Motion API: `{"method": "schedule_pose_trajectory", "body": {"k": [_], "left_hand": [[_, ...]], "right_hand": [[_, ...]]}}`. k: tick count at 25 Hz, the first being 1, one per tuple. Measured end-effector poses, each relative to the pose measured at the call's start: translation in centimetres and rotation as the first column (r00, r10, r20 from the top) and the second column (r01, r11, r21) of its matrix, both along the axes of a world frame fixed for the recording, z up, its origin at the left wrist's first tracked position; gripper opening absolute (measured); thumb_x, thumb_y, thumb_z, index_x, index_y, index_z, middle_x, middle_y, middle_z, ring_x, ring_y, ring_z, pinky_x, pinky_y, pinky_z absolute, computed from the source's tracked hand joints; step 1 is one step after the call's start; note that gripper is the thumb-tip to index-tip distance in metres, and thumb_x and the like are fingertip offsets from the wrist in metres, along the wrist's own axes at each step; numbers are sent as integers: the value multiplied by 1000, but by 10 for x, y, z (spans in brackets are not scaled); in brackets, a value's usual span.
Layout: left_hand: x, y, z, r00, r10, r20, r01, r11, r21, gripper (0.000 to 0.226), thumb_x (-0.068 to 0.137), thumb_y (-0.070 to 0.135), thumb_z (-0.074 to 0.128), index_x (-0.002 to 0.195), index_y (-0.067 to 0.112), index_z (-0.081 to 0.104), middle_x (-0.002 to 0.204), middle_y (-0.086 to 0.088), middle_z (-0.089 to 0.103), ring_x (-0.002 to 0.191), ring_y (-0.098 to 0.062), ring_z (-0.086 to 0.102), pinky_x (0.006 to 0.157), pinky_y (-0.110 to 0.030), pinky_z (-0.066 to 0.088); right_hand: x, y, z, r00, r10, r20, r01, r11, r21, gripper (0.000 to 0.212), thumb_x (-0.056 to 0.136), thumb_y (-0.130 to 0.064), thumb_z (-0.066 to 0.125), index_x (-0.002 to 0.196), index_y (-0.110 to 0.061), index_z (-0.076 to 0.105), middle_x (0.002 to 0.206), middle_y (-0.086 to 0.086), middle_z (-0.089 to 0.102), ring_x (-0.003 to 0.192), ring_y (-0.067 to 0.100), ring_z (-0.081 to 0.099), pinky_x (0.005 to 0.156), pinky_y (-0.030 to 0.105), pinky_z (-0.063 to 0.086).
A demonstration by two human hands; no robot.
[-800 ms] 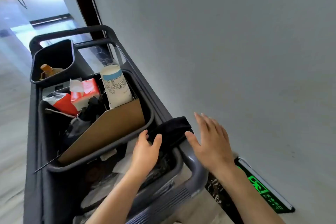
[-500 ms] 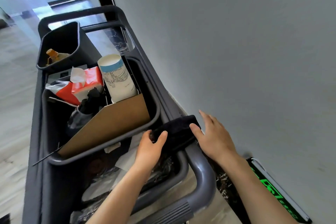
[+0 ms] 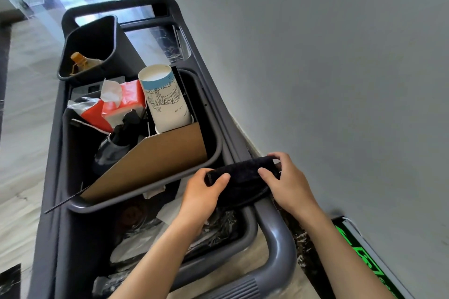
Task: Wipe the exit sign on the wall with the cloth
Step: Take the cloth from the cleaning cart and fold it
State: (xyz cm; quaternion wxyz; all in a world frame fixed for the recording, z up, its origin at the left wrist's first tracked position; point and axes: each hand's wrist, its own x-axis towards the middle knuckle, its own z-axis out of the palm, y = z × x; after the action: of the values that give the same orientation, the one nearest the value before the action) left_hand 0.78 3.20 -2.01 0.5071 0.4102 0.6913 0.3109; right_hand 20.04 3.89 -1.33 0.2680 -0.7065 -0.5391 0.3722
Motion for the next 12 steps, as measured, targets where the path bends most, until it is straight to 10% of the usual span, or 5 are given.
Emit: {"method": "schedule_pose_trajectory", "body": {"k": [12], "left_hand": [[-6,-37,54,982,-134,136,115,984,139,9,93,19,73,90,27,70,90,2,78,89,-18,74,90,-51,59]], "right_hand": [[-2,-79,58,976,-197,-94,211,964,162,28,87,-31,64,108,-36,47,91,-13,62,82,0,61,53,9,46]]}}
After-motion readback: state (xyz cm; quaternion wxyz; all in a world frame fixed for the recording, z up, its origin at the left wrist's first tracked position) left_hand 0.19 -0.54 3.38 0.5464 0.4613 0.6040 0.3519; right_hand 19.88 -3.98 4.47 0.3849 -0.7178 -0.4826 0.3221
